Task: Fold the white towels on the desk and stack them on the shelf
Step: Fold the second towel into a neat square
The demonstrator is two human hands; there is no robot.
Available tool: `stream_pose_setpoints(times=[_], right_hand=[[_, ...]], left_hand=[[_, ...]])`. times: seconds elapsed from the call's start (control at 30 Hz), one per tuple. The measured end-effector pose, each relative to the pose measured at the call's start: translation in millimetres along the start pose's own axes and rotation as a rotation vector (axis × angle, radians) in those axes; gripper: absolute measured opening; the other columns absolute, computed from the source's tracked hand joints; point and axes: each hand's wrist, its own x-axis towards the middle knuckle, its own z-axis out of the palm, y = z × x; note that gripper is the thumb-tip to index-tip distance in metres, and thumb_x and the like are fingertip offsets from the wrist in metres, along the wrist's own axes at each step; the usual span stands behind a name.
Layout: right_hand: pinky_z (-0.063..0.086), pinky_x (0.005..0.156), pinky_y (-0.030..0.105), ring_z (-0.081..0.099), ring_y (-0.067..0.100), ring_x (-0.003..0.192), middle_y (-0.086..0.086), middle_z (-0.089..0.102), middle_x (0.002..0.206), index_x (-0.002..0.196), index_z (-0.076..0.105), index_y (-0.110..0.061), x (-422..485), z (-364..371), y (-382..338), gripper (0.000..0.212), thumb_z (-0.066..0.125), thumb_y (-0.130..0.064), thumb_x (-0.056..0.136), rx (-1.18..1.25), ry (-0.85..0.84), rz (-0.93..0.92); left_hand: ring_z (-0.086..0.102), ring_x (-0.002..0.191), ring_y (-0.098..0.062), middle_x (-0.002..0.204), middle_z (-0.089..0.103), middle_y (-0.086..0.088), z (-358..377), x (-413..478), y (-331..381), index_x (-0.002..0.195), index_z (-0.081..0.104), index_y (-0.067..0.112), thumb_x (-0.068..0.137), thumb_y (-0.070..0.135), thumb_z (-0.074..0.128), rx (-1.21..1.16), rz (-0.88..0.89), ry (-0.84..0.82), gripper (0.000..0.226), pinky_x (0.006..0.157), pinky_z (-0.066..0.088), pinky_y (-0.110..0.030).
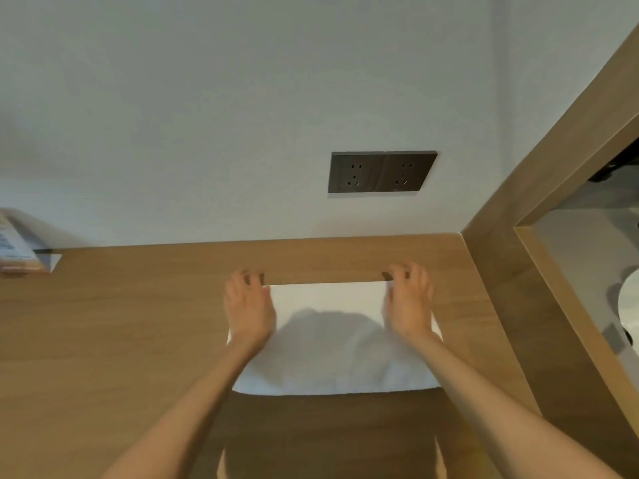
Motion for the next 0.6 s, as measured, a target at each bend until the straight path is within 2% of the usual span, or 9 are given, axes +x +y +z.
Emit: stream_pose_setpoints(times=[0.1, 0.2, 0.27, 0.3, 0.37, 0.4, 0.47, 0.6], right_hand=[[0.008, 0.118, 0.036, 0.027, 0.022, 0.140, 0.007, 0.040, 0.146, 0.132, 0.052, -0.015, -19.9, 6.3, -35.4, 0.042, 0.043, -0.004, 0.093, 0.152, -0.082, -0.169], [-0.011, 0.115, 0.032, 0.011, 0.018, 0.147, 0.001, 0.023, 0.157, 0.146, 0.033, -0.017, -40.1, 23.8, -58.5, 0.048, 0.022, -0.014, 0.099, 0.174, -0.181, -0.232], [-0.013, 0.114, 0.033, 0.004, 0.017, 0.148, -0.002, 0.014, 0.159, 0.149, 0.022, -0.020, -44.1, 38.3, -57.6, 0.057, 0.005, -0.023, 0.096, 0.116, -0.238, -0.222], [-0.014, 0.114, 0.034, 0.000, 0.017, 0.148, -0.003, 0.008, 0.160, 0.151, 0.016, -0.021, -43.3, 45.1, -54.9, 0.056, 0.001, -0.025, 0.097, 0.064, -0.279, -0.214], [-0.016, 0.114, 0.035, -0.007, 0.016, 0.148, -0.004, -0.003, 0.161, 0.152, 0.005, -0.022, -42.0, 56.9, -50.8, 0.049, 0.010, -0.025, 0.103, -0.045, -0.306, -0.214], [-0.017, 0.113, 0.035, -0.009, 0.017, 0.148, -0.004, -0.006, 0.160, 0.152, 0.001, -0.023, -42.8, 61.0, -50.2, 0.050, 0.014, -0.027, 0.103, -0.088, -0.284, -0.228], [-0.015, 0.114, 0.035, -0.009, 0.017, 0.148, -0.004, -0.005, 0.160, 0.152, 0.001, -0.023, -46.2, 66.2, -48.5, 0.051, 0.016, -0.030, 0.103, -0.109, -0.216, -0.262], [-0.005, 0.120, 0.040, -0.004, 0.017, 0.148, -0.006, 0.001, 0.161, 0.151, 0.007, -0.029, -44.9, 71.7, -37.5, 0.051, 0.015, -0.036, 0.102, -0.077, -0.131, -0.340]], left_hand=[[0.044, 0.129, -0.035, 0.135, 0.050, -0.015, 15.7, -18.1, 28.4, 0.123, 0.056, 0.006, 0.092, 0.011, 0.040, -0.026, 0.248, -0.098, 0.035, 0.109, 0.032, -0.049], [0.049, 0.130, -0.030, 0.134, 0.057, -0.009, 35.7, -37.4, 44.8, 0.127, 0.057, 0.006, 0.092, 0.015, 0.037, 0.044, 0.338, -0.240, 0.041, 0.109, 0.033, -0.049], [0.044, 0.134, -0.027, 0.141, 0.051, -0.006, 45.3, -44.1, 44.8, 0.134, 0.051, 0.008, 0.093, 0.022, 0.022, 0.084, 0.339, -0.285, 0.052, 0.115, 0.020, -0.044], [0.031, 0.142, -0.024, 0.151, 0.036, -0.003, 49.1, -44.5, 43.9, 0.142, 0.039, 0.010, 0.094, 0.028, 0.007, 0.115, 0.347, -0.283, 0.060, 0.117, 0.007, -0.041], [-0.002, 0.148, -0.017, 0.159, 0.000, 0.005, 59.6, -42.8, 44.4, 0.151, 0.006, 0.016, 0.082, 0.039, -0.026, 0.159, 0.343, -0.271, 0.079, 0.117, -0.013, -0.037], [-0.010, 0.148, -0.015, 0.159, -0.008, 0.007, 64.0, -42.7, 44.6, 0.151, -0.002, 0.019, 0.075, 0.040, -0.032, 0.174, 0.327, -0.269, 0.084, 0.116, -0.016, -0.036], [-0.010, 0.147, -0.013, 0.160, -0.005, 0.008, 68.2, -42.5, 44.3, 0.151, 0.000, 0.021, 0.071, 0.040, -0.027, 0.188, 0.330, -0.214, 0.086, 0.116, -0.014, -0.035], [0.000, 0.148, -0.011, 0.160, 0.008, 0.008, 78.4, -44.4, 34.1, 0.151, 0.012, 0.022, 0.084, 0.041, -0.014, 0.148, 0.388, -0.082, 0.074, 0.118, -0.007, -0.034]])
